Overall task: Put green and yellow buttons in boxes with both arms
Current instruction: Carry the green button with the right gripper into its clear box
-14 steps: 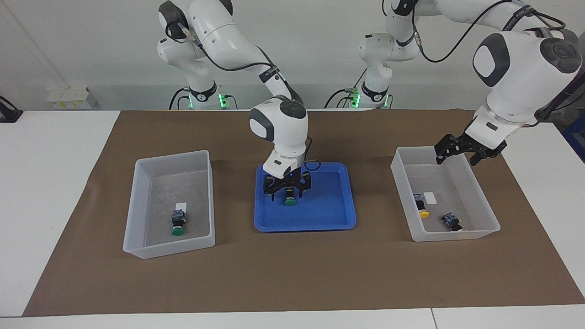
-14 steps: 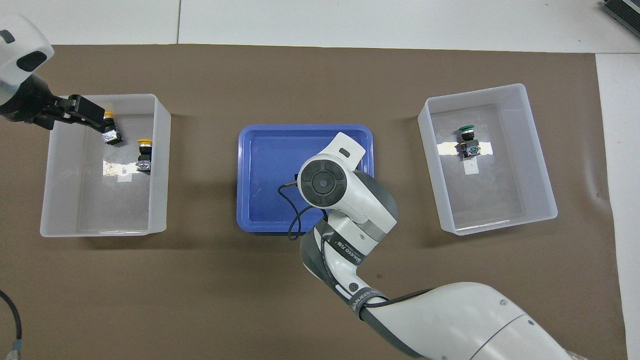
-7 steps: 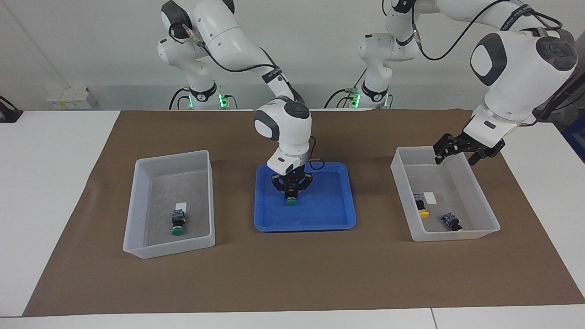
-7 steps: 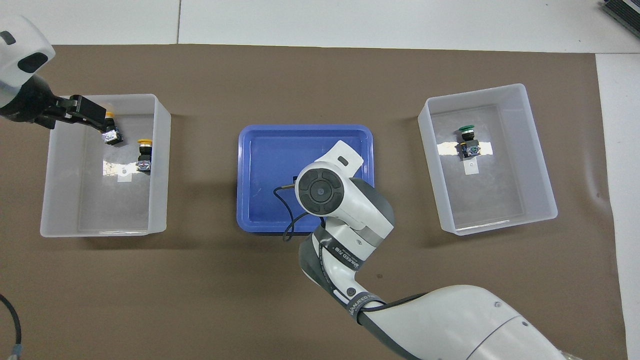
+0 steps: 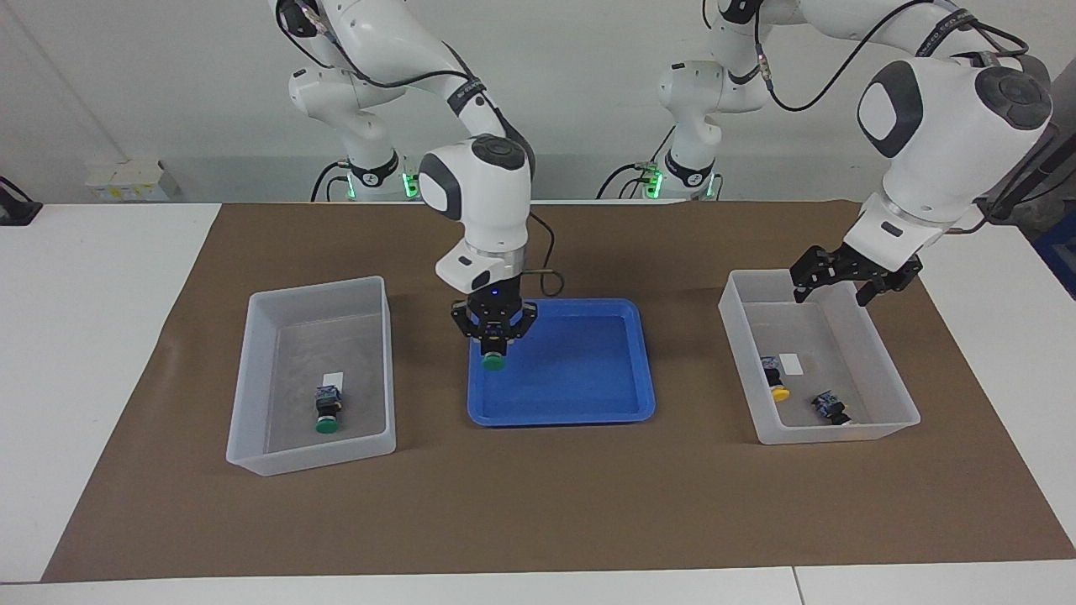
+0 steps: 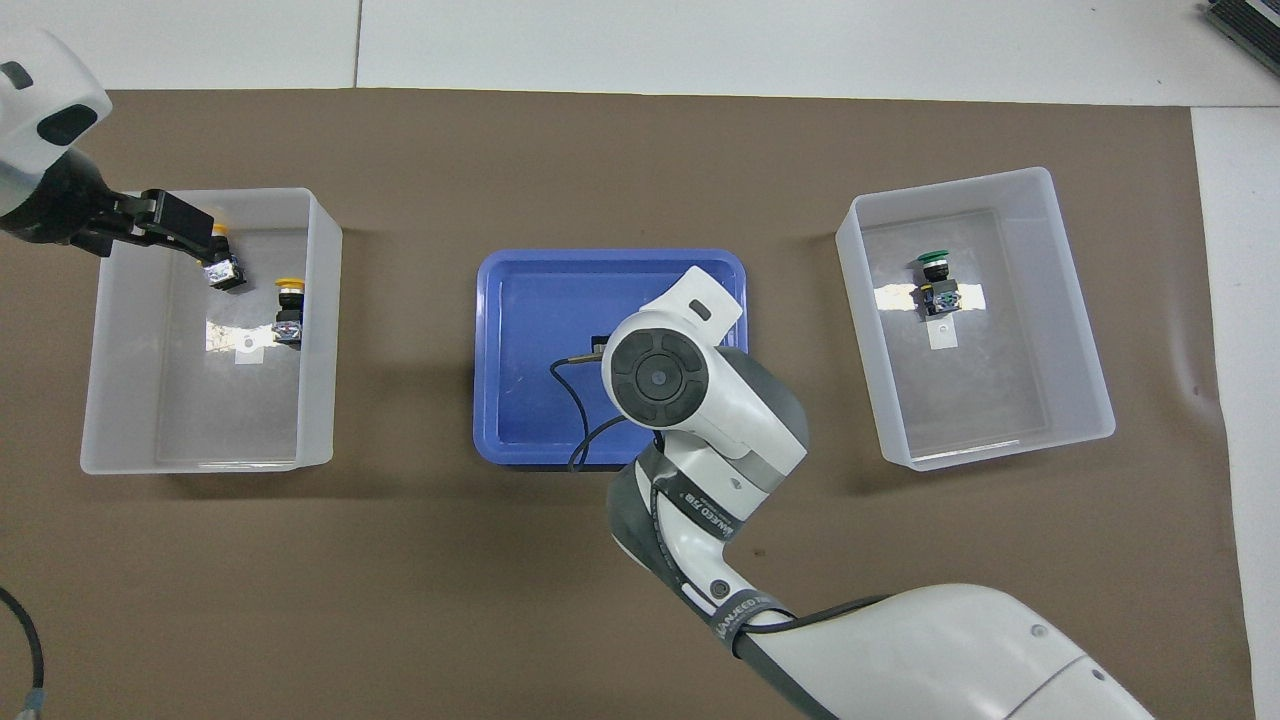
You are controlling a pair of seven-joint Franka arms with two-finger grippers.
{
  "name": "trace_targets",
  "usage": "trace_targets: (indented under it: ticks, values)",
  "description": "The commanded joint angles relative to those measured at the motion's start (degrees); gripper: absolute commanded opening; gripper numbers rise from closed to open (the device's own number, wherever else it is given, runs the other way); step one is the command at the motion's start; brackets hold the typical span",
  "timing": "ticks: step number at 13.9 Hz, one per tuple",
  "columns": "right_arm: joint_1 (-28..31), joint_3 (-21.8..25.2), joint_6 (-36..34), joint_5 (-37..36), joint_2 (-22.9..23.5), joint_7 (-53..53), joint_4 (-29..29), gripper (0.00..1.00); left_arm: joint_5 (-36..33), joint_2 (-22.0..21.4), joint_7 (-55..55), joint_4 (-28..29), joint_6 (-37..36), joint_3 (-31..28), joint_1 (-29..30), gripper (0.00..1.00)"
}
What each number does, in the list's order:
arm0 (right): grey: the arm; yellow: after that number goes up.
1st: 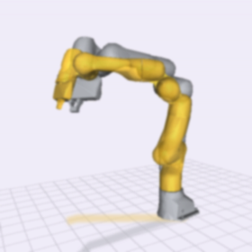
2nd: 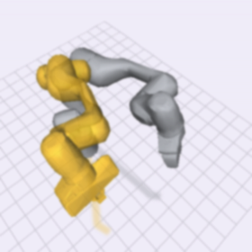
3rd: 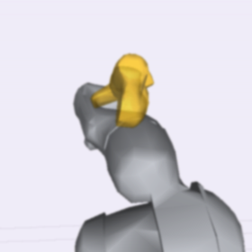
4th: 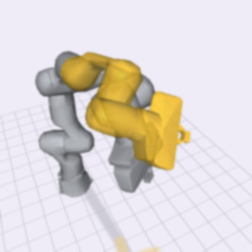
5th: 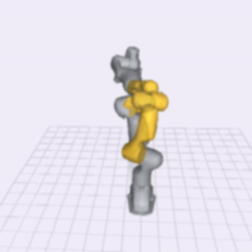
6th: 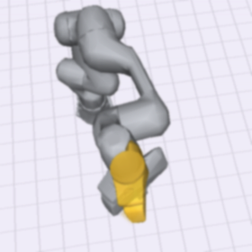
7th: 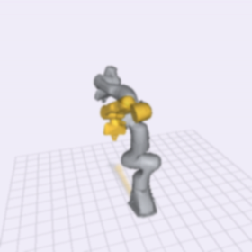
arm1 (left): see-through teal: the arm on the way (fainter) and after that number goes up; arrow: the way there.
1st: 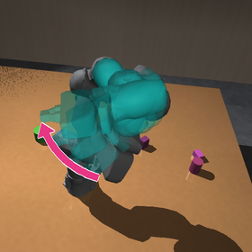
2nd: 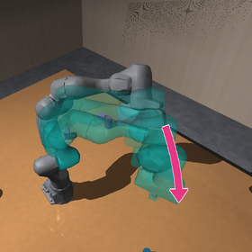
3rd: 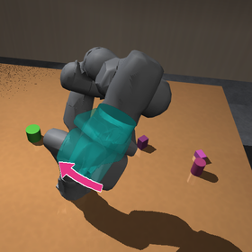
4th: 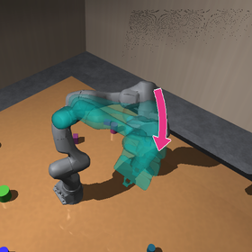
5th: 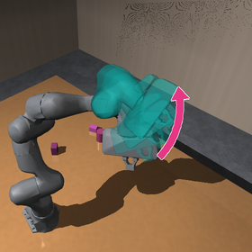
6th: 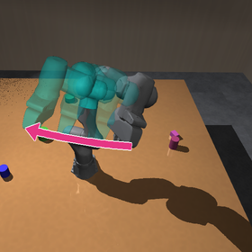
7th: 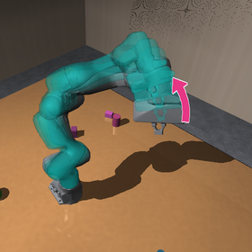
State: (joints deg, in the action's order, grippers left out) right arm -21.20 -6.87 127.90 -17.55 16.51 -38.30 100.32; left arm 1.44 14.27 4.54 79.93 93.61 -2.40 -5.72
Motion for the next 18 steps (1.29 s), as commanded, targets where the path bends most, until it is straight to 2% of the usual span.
trace_targets:
  ticks: [1, 6, 8, 12, 15, 18]
  values:
    - [4.0, -0.7, -2.4, 2.3, -3.6, 5.3, 2.0, 0.0, 0.5, -1.8, -0.1, 2.6, 1.7, -0.5, -0.4, 1.0]
    - [11.3, -0.8, -3.7, 2.3, -5.3, 19.1, 3.1, 0.0, 0.5, -1.9, -0.1, 2.6, 1.4, -0.5, -0.4, 1.0]
    - [15.4, -0.8, -2.1, 2.8, -5.4, 25.4, 4.8, 0.0, 0.5, -1.9, -0.1, 2.6, 1.3, -0.5, -0.3, 1.0]
    - [23.1, -0.7, 4.3, 9.3, -4.6, 42.5, 8.7, 0.0, 0.5, -1.9, -0.1, 2.6, 1.2, -0.5, -0.2, 1.0]
    - [27.2, -0.6, 6.6, 9.3, -2.5, 47.2, 9.8, 0.0, 0.5, -1.9, -0.1, 2.6, 1.2, -0.6, -0.2, 1.0]
    - [27.6, -0.7, 11.6, 9.3, 0.9, 47.1, 9.2, 0.0, 0.5, -1.9, -0.1, 2.8, 1.1, -0.6, 0.0, 1.0]
